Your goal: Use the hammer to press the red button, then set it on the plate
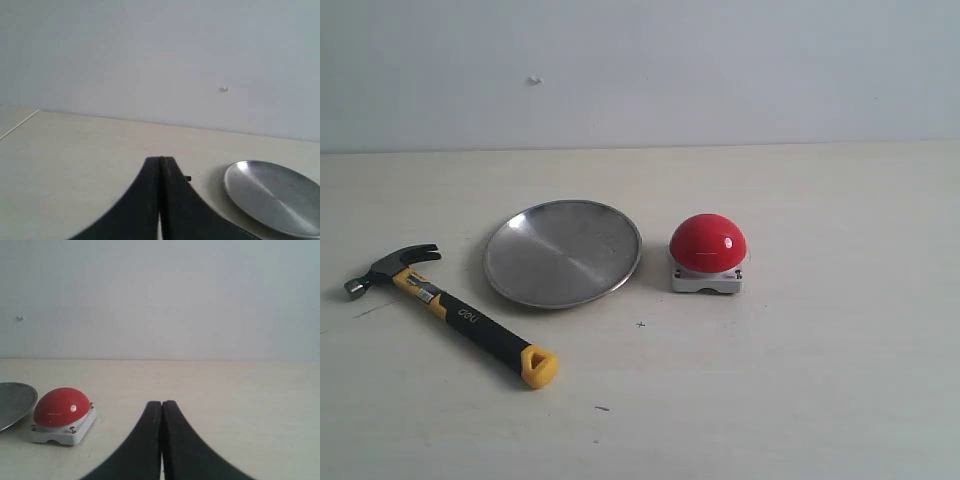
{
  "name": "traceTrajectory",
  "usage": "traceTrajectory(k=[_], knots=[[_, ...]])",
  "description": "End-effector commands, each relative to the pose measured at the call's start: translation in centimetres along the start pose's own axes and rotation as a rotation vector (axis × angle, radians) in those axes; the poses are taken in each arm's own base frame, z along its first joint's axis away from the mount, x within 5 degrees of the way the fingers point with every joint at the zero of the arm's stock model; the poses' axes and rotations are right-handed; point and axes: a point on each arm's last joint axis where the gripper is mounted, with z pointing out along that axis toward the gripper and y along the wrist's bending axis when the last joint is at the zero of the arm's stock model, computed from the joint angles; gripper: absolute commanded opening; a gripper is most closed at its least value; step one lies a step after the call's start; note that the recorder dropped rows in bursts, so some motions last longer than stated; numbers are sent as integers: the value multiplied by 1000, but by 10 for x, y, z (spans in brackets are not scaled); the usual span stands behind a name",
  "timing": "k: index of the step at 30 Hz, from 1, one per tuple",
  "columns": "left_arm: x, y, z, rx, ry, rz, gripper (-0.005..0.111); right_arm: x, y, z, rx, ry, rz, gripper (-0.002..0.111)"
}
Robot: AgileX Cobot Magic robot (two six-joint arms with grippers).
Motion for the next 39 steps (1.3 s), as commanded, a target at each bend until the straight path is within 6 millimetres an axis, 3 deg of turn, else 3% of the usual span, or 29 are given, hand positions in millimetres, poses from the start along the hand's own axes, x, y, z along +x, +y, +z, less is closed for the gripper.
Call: traceTrajectory(k=[1, 16, 22, 39], knots=[[1, 0, 0, -2, -4, 2, 0, 0, 0, 0, 7, -13, -3, 0], [1, 0, 0, -2, -4, 2, 0, -8, 0, -1, 10, -104, -32, 0], [1, 0, 0, -2, -4, 2, 0, -16, -1, -2, -25, -190, 389, 0], [1, 0, 0, -2, -4, 2, 0, -18, -2, -2, -26, -222, 408, 0]])
